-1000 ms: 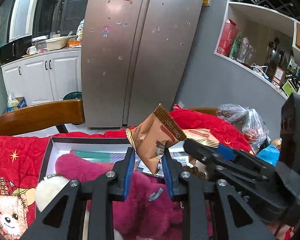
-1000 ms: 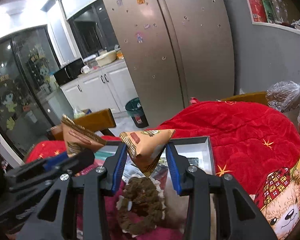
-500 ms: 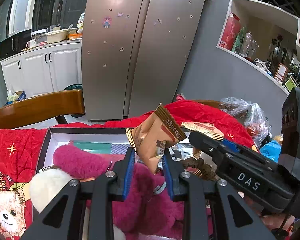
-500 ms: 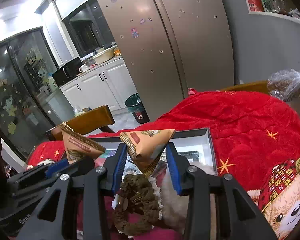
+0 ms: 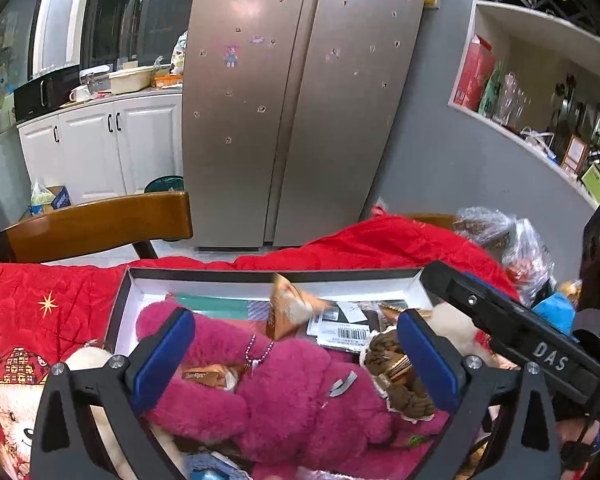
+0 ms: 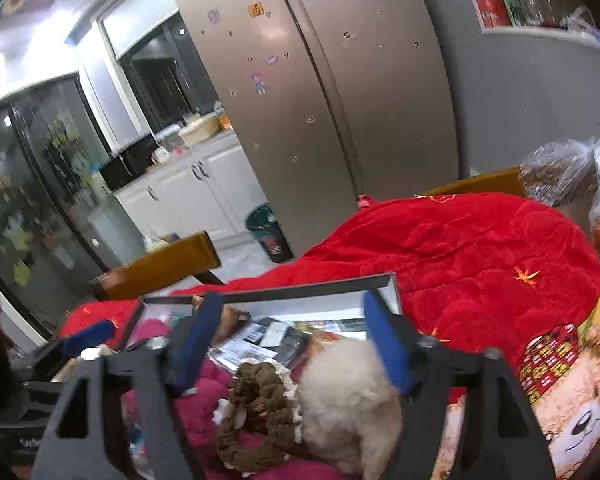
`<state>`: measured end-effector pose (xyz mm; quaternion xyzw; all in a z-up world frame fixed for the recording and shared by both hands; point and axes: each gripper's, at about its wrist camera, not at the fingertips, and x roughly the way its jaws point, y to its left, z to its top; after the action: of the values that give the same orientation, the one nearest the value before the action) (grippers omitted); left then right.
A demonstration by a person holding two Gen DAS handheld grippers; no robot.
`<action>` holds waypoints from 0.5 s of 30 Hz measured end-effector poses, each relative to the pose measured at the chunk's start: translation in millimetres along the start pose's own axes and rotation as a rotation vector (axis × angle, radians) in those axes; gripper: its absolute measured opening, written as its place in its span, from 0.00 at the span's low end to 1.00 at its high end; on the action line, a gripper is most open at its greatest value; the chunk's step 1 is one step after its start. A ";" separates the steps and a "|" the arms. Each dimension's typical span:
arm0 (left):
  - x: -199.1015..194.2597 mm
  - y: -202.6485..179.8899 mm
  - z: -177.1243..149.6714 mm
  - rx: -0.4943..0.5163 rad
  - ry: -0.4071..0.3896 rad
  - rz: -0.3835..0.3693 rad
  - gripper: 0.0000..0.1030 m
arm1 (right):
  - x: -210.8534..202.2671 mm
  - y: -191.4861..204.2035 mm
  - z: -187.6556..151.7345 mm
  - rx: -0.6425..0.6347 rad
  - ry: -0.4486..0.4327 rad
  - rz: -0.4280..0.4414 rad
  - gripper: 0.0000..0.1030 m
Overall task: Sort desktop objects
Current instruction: 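Open both tools to drop the snack packets into the black box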
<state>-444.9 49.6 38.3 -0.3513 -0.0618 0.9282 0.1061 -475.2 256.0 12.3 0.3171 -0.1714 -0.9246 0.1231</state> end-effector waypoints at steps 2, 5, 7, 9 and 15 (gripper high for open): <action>-3.3 -0.5 1.5 0.005 -0.007 -0.002 1.00 | -1.9 -0.7 1.6 0.014 -0.002 0.007 0.87; -7.1 -2.3 2.3 0.024 -0.022 0.007 1.00 | -5.5 -1.1 3.8 0.006 -0.011 -0.011 0.95; -9.1 -3.0 2.4 0.022 -0.029 0.001 1.00 | -7.7 -2.1 4.8 0.008 -0.016 -0.014 0.97; -10.1 -3.2 2.5 0.021 -0.028 -0.001 1.00 | -9.4 -2.7 4.8 0.013 -0.019 -0.010 0.98; -15.5 -2.4 3.7 0.021 -0.041 0.002 1.00 | -11.9 -0.5 6.8 0.009 -0.022 -0.008 1.00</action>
<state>-435.7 48.0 51.4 -0.3311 -0.0537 0.9359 0.1076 -470.3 262.1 23.6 0.3081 -0.1757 -0.9278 0.1160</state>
